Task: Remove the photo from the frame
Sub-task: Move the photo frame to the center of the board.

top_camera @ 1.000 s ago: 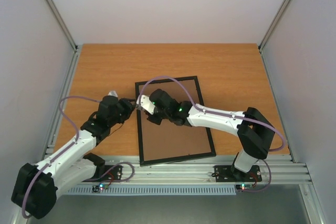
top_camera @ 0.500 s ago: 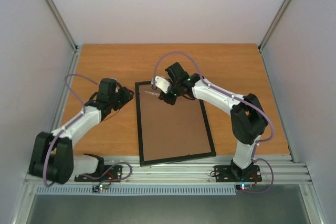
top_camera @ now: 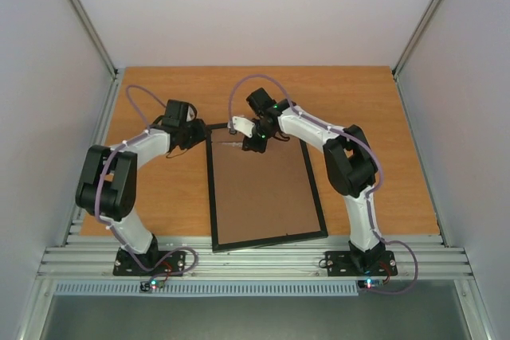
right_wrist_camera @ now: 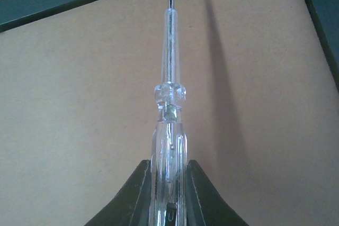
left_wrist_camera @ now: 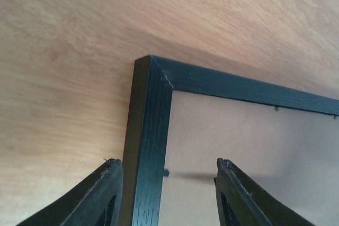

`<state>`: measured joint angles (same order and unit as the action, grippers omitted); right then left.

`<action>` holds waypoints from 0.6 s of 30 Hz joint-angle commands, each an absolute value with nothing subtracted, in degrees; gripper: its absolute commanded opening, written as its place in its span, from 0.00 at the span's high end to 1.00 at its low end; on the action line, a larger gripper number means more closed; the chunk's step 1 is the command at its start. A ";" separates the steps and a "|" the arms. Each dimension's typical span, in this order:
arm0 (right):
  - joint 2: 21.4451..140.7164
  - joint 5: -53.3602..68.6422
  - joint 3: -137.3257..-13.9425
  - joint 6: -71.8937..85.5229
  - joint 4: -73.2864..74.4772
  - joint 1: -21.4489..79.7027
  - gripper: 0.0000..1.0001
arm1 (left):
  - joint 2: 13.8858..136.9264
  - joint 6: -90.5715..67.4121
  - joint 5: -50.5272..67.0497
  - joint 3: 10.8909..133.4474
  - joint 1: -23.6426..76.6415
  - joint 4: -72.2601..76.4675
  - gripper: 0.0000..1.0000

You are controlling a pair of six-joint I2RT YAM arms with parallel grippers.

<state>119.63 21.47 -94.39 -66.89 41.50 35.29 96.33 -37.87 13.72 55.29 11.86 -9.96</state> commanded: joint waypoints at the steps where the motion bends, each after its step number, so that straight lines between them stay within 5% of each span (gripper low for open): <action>1: 123.78 22.68 -99.86 -69.98 45.00 34.59 0.99 | 100.08 -33.32 12.43 59.05 11.67 -10.92 0.51; 18: 131.68 22.85 -109.73 -71.40 51.93 32.94 0.99 | 108.68 -25.49 16.52 63.29 11.71 -12.57 0.72</action>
<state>131.33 21.82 -108.79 -70.70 49.67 33.63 107.00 -29.36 14.57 62.22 11.86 -12.36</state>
